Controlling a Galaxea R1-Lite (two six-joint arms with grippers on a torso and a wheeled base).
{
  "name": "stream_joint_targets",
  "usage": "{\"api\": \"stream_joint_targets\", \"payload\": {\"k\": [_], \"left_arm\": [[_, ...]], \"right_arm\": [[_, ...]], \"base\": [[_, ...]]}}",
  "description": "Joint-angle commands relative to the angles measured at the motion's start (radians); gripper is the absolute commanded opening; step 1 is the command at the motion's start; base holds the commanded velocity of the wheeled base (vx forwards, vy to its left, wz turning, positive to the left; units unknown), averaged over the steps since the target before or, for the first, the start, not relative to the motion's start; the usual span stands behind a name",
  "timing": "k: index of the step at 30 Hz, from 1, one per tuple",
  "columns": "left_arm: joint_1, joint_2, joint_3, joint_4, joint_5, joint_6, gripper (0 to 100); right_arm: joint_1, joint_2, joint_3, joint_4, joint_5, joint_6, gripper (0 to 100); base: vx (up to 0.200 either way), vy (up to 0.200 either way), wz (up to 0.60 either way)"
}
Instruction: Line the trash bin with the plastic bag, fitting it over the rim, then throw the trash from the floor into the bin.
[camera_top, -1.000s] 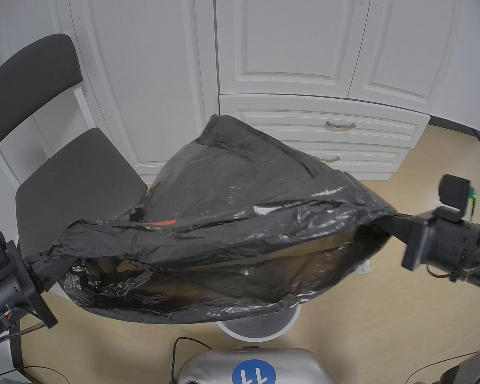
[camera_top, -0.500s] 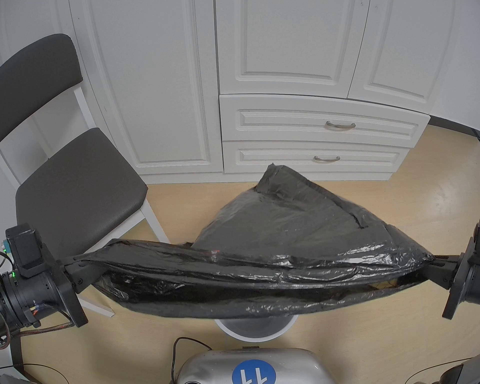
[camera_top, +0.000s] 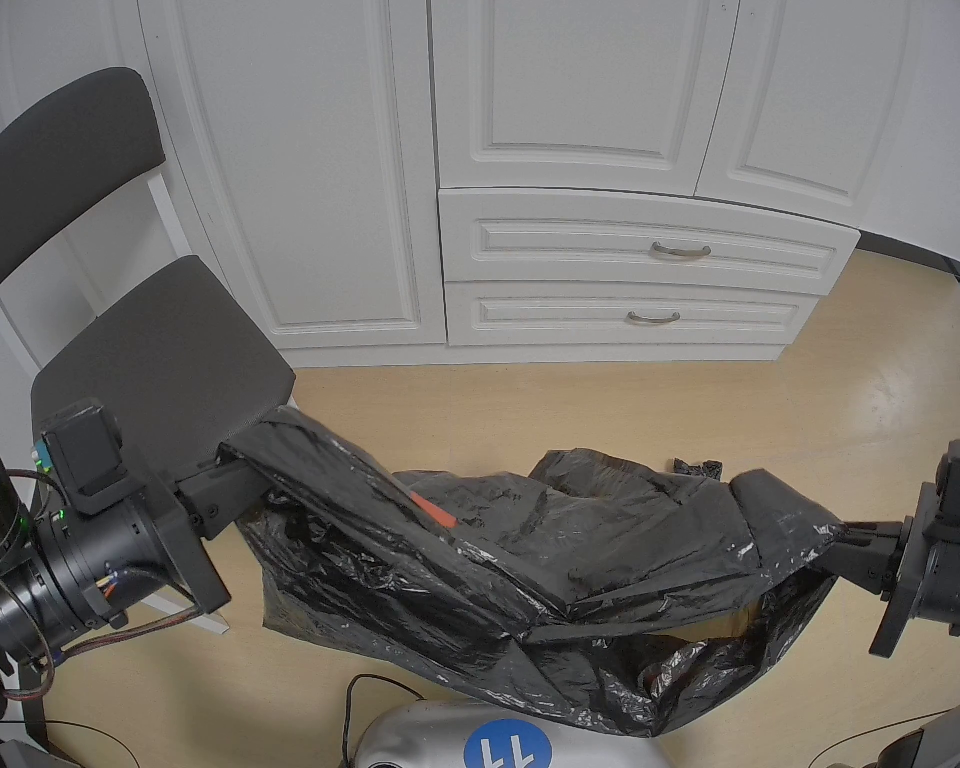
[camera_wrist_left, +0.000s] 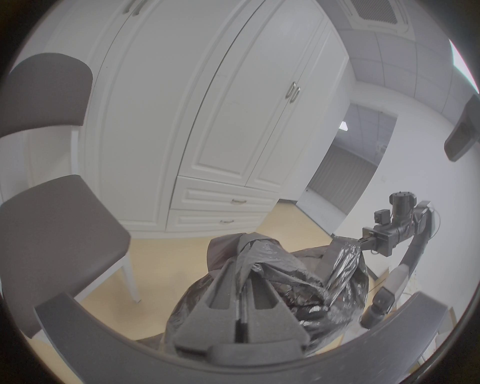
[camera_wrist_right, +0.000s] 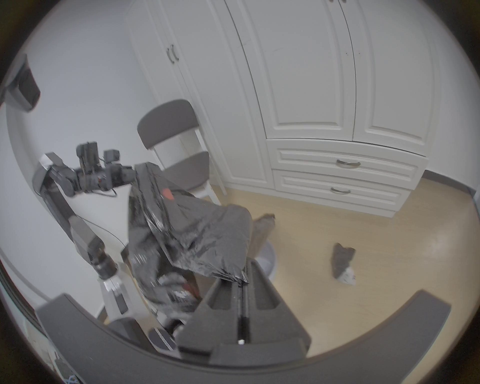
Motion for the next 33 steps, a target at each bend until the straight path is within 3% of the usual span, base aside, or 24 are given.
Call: {"api": "stream_joint_targets", "payload": {"k": [1,4,6,11,17,25,33], "left_arm": [[-0.096,0.172,0.032,-0.175,0.011,-0.056,0],[-0.131,0.204,0.046,-0.246,0.031,-0.060,0],[-0.228,0.278,0.060,-0.384,0.117,-0.065,0],[-0.304,0.350,0.081,-0.504,0.171,-0.102,0],[-0.320,0.365,0.092,-0.563,0.171,-0.125,0],[-0.327,0.347,0.107,-0.562,0.201,-0.111,0],[-0.327,0.314,0.130,-0.546,0.248,-0.011,0]], "right_arm": [[0.084,0.072,0.058,-0.183,0.026,0.059,0],[0.092,0.095,0.084,-0.252,0.032,0.061,0],[0.124,0.151,0.135,-0.387,0.056,0.062,0],[0.161,0.253,0.162,-0.502,0.058,0.084,0],[0.199,0.386,0.167,-0.634,0.050,0.176,0],[0.210,0.558,0.167,-0.841,0.014,0.230,0],[0.227,0.648,0.165,-1.007,0.001,0.305,0]], "base": [[0.000,0.000,0.00],[0.000,0.000,0.00],[0.000,0.000,0.00],[0.000,0.000,0.00],[0.000,0.000,0.00],[0.000,0.000,0.00],[0.000,0.000,0.00]]}}
